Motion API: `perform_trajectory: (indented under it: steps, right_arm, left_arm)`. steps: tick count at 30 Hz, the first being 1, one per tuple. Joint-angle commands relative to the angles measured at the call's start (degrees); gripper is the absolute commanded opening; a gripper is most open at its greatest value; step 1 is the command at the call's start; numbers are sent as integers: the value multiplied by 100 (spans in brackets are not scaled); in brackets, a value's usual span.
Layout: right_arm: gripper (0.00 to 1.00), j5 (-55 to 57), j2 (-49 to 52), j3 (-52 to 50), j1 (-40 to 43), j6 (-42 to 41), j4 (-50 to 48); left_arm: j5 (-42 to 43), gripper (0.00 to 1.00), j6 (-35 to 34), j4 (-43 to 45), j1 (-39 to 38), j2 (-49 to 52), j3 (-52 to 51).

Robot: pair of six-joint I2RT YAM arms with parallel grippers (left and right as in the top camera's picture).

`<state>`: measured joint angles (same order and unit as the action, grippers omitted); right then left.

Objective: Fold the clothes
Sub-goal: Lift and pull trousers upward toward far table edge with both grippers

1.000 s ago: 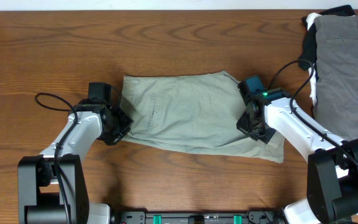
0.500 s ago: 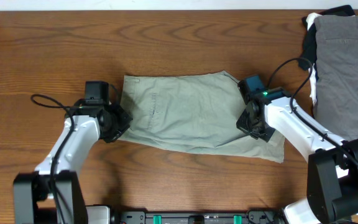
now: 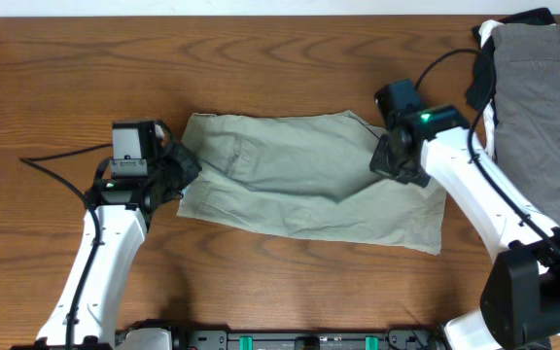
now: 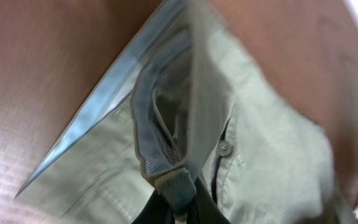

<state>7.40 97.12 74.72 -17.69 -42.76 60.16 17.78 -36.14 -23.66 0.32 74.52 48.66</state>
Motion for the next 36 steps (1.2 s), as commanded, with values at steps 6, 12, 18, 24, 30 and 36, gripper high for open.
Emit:
perform_trajectory:
  steps: [6,12,18,24,30,36]
  right_arm:
    - [1,476,15,852,564,599,238]
    - [1,448,15,1191,966,920,-96]
    - [1,431,17,1228,1056,1340,-1040]
    - [1,507,33,1228,1093,1672,-2103]
    - [1,527,330,1224,1174,1823,-3108]
    - [1,463,1250,1224,1178,2280,-4240]
  left_arm:
    - [-28,5,271,492,0,-61,999]
    - [-46,6,275,1515,-216,155,1137]
    - [-46,6,267,2444,-396,785,1139]
    - [-498,6,179,3403,-396,1241,1137]
    - [-850,6,188,4124,-396,1541,1137]
    - [-935,6,341,5077,-396,2365,1137]
